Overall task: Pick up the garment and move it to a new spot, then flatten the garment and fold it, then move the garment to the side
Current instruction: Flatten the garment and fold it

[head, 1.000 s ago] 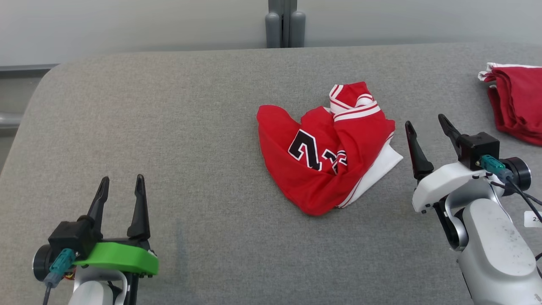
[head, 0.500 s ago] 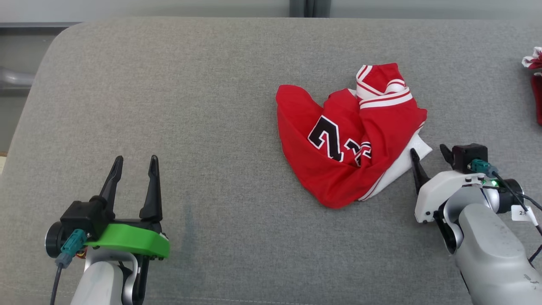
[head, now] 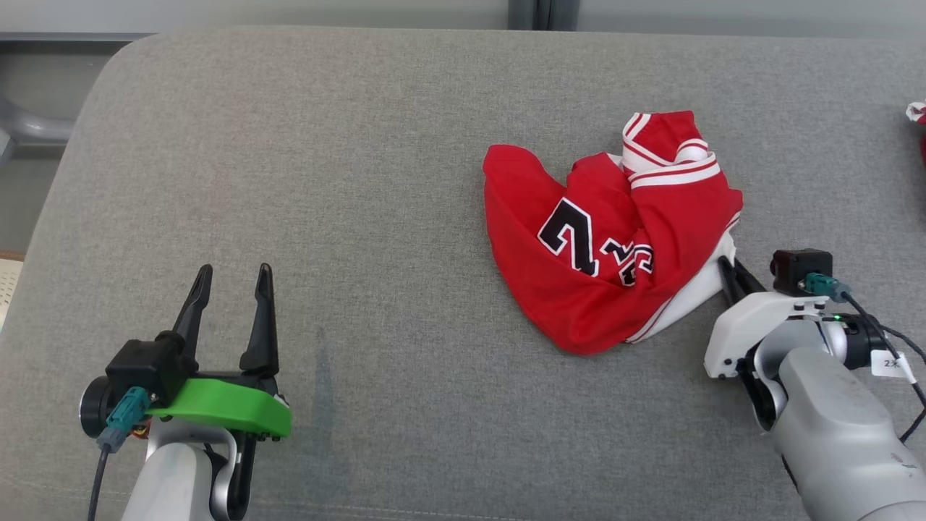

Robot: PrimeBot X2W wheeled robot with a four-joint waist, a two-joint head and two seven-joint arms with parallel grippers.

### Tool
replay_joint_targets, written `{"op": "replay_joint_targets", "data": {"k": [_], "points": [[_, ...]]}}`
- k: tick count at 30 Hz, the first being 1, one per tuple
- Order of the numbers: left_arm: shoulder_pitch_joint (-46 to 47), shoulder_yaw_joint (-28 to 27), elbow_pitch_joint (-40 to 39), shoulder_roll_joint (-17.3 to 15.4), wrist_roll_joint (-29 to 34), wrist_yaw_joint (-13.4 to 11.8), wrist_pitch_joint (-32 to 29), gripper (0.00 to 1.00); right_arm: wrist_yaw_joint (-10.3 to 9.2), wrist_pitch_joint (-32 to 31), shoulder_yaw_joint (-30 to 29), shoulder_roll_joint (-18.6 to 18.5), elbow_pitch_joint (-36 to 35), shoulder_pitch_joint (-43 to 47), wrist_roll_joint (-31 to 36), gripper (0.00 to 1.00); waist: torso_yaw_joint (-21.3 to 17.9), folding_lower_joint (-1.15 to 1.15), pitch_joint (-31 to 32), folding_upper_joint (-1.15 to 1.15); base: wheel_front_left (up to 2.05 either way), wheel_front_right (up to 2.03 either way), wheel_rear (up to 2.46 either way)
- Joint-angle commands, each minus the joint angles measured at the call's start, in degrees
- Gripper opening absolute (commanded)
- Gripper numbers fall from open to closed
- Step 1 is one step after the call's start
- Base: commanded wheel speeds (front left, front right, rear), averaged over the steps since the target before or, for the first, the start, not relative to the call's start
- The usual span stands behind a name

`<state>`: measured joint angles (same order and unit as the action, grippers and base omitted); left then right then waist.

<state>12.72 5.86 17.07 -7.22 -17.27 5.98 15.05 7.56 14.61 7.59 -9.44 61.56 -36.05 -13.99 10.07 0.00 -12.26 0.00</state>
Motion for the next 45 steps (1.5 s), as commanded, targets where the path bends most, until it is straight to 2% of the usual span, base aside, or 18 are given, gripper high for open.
{"op": "replay_joint_targets", "data": {"k": [1, 5, 10, 17, 22, 26, 33, 37, 41, 45], "points": [[0.0, -0.3, 0.1, 0.1, 0.4, 0.1, 0.2, 1.0, -0.13, 0.3, -0.2, -1.5, 0.1, -0.4, -0.7, 0.0, -0.2, 0.0, 0.3, 0.0, 0.0, 0.0, 0.0], [-0.9, -1.1, 0.0, 0.2, 0.6, 0.1, 0.2, 1.0, -0.11, 0.7, -0.3, -3.2, -3.0, -1.4, -1.2, 0.0, -0.8, 0.0, 1.1, 0.0, 0.0, 0.0, 0.0], [-1.9, -1.7, -0.1, 0.5, 0.8, 0.2, 0.2, 1.0, -0.11, 0.6, -0.8, -4.5, -12.2, -1.8, -0.9, 0.0, -1.6, 0.0, 2.4, 0.0, 0.0, 0.0, 0.0], [-2.5, -2.4, -0.4, 1.0, 1.1, 0.5, 0.2, 1.0, -0.11, 0.6, 3.1, -1.6, -26.5, -1.4, -0.1, 0.0, -1.3, 0.0, 4.2, 0.0, 0.0, 0.0, 0.0], [-3.0, -3.2, -0.7, 0.9, 1.3, 0.5, 0.2, 1.0, -0.11, 0.6, 8.7, 1.2, -32.2, -1.2, -0.5, 0.0, 0.0, 0.0, 4.6, 0.0, 0.0, 0.0, 0.0], [-3.5, -3.7, -1.1, 1.1, 1.4, 0.4, 0.2, 1.0, -0.11, 0.6, 14.9, 3.3, -32.9, -1.0, -1.4, 0.0, 1.2, 0.0, 4.4, 0.0, 0.0, 0.0, 0.0], [-3.5, -4.0, -1.4, 1.6, 1.6, 0.5, 0.2, 1.0, -0.1, 0.6, 27.7, 6.1, -29.0, 0.2, -4.5, 0.0, 3.2, 0.0, 3.6, 0.0, 0.0, 0.0, 0.0], [-2.8, -3.8, -1.4, 1.9, 1.7, 0.6, 0.1, 1.0, -0.1, 0.6, 35.4, 6.3, -26.8, 1.3, -7.0, 0.0, 4.1, 0.0, 2.9, 0.0, 0.0, 0.0, 0.0], [-2.4, -4.0, -1.3, 2.2, 1.6, 0.6, 0.1, 1.0, -0.08, 0.6, 42.4, 6.5, -27.8, 2.8, -11.3, 0.0, 4.7, 0.0, 2.4, 0.0, 0.0, 0.0, 0.0], [-2.1, -4.3, -0.9, 2.4, 1.7, 0.8, 0.1, 1.0, -0.08, 0.6, 46.8, 6.5, -28.0, 2.9, -13.9, 0.0, 4.7, 0.0, 2.0, 0.0, 0.0, 0.0, 0.0]]}}
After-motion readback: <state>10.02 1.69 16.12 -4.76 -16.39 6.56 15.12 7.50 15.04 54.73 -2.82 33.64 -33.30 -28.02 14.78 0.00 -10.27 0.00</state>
